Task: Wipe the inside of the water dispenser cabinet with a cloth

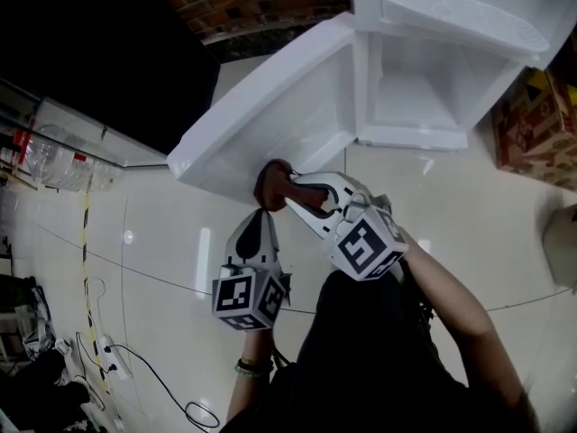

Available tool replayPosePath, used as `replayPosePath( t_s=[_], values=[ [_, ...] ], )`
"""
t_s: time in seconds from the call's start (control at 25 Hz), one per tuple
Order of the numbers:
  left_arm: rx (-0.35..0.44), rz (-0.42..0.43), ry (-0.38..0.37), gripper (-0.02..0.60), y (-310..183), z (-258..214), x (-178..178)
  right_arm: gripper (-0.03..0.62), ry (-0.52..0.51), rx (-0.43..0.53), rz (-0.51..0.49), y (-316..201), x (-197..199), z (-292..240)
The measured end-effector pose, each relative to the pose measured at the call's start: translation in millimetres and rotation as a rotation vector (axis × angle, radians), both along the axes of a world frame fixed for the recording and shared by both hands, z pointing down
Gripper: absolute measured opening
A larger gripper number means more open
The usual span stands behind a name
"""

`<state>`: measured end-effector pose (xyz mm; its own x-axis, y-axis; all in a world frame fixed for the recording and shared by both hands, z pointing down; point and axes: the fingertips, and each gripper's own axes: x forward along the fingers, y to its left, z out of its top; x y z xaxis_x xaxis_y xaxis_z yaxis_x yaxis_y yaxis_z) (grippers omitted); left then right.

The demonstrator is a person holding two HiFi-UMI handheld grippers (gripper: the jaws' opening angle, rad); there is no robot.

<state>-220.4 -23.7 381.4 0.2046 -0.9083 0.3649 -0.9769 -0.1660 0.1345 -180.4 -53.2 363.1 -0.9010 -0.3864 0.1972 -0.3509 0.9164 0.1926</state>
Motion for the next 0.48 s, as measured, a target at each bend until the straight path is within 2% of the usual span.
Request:
replayPosePath(
  t_s=[0.28, 0.48],
  values=[
    [0.000, 0.008, 0.006, -0.017, 1.3, 0.8, 1.8, 0.076, 0.077, -0.030, 0.086, -28.5, -7.8, 39.4],
    [0.000, 0.003, 0.007, -0.017, 2.8, 1.6, -0.7, 0.077, 0.131, -0.029, 0.212, -65.0, 21.2, 61.2]
  ],
)
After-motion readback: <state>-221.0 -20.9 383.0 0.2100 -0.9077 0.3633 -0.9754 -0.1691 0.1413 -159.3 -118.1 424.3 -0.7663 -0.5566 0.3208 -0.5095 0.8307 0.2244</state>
